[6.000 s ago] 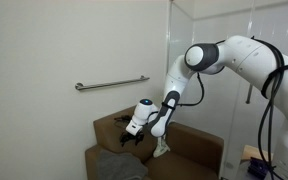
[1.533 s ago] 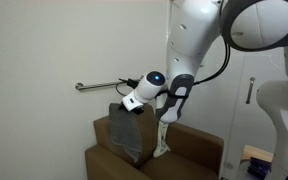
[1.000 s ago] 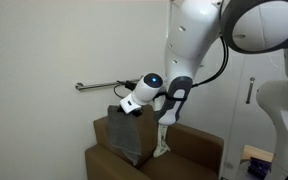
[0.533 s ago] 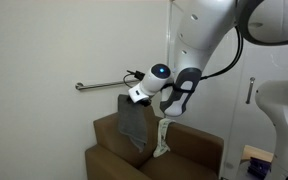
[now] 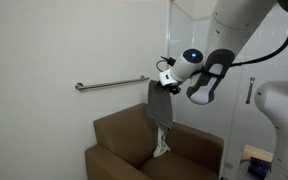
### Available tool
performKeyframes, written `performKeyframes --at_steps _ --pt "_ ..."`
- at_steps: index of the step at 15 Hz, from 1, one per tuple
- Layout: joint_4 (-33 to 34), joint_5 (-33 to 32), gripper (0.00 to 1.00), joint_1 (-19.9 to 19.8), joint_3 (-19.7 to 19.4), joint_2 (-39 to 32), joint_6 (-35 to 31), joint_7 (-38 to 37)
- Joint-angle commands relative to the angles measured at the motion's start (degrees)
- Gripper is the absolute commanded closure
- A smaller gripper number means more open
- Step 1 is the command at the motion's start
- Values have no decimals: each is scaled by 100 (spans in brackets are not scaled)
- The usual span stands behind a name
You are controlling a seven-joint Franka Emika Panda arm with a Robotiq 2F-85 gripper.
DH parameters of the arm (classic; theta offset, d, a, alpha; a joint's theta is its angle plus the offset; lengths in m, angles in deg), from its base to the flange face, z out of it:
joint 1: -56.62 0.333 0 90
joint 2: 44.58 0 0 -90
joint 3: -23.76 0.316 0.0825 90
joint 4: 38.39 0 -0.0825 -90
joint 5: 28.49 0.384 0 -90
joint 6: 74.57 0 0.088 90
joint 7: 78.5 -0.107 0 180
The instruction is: Move the blue and grey towels to the right armrest of the sofa
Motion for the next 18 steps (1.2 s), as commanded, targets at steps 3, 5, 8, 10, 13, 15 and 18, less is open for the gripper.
performKeyframes --at_steps 3,5,8,10,13,15,18 --pt "-139 -141 97 -589 -1055 492 -74 111" --pt "100 -186 98 -1200 -1101 769 -22 128" --pt "532 -135 97 -2165 -910 1378 74 211" --pt "807 -153 97 -2731 -664 1694 124 224" --pt "713 -51 98 -2721 -695 1540 48 40" --pt "753 -55 97 -2770 -693 1660 53 41" --pt "736 -55 97 -2745 -664 1645 55 38"
